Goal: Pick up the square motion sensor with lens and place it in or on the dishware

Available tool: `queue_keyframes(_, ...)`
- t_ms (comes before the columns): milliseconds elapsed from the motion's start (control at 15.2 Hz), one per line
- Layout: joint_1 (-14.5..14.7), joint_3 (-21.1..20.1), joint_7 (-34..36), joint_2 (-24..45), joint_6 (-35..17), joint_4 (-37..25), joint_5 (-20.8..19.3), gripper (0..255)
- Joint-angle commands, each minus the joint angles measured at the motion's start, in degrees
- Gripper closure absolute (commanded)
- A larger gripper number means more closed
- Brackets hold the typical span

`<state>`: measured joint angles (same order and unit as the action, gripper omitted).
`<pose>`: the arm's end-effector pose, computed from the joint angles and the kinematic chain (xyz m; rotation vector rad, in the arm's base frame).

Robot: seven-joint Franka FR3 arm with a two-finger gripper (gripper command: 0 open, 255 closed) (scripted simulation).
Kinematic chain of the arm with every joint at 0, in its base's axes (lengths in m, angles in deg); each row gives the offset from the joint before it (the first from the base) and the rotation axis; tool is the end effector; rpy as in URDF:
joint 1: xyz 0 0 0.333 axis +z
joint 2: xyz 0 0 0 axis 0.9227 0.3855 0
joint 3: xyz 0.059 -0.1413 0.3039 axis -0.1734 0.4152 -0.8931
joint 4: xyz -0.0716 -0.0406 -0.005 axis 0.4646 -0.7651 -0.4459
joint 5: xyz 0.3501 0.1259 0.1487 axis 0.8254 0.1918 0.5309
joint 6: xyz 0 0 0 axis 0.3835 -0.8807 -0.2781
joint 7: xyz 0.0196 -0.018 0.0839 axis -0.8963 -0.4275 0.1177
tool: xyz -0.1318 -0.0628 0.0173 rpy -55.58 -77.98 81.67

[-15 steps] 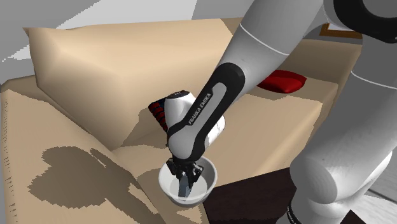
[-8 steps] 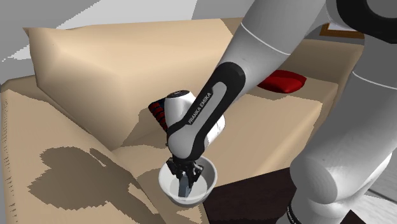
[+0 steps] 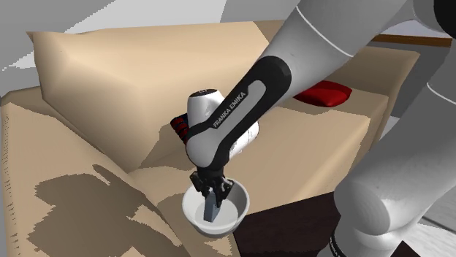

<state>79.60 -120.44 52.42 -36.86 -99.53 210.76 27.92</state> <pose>0.2589 0.3056 0.2520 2.8953 -1.0864 -0.1273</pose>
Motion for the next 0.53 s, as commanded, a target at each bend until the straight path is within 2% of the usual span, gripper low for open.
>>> queue_keyframes(0,0.4,0.5,-0.8,-2.1,2.2,-0.3,1.1,255)
queue_keyframes(462,1.6,2.4,-2.3,-7.8,9.5,-2.1,3.0,255)
